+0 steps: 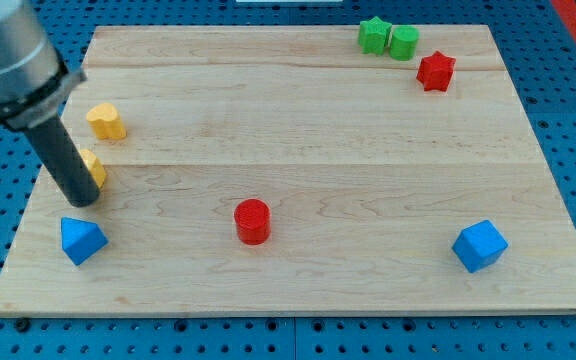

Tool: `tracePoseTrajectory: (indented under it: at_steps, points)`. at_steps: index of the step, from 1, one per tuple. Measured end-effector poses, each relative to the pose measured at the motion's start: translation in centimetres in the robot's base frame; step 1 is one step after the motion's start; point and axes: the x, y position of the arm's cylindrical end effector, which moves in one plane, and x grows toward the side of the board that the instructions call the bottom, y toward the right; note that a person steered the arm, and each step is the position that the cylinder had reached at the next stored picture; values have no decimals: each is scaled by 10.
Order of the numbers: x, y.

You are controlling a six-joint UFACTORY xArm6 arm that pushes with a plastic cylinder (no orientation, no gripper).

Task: Move the yellow heart and yellow hexagon towards top left

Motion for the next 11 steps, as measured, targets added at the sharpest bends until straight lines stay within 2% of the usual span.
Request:
tracePoseTrajectory:
  at_steps: [2, 5, 6, 7, 8, 10, 11]
  points:
    - [-83, -2]
    - [-181, -2]
    - [-135, 2]
    - [-120, -32]
    - [-151, -68]
    - [-180, -15]
    - [-159, -12]
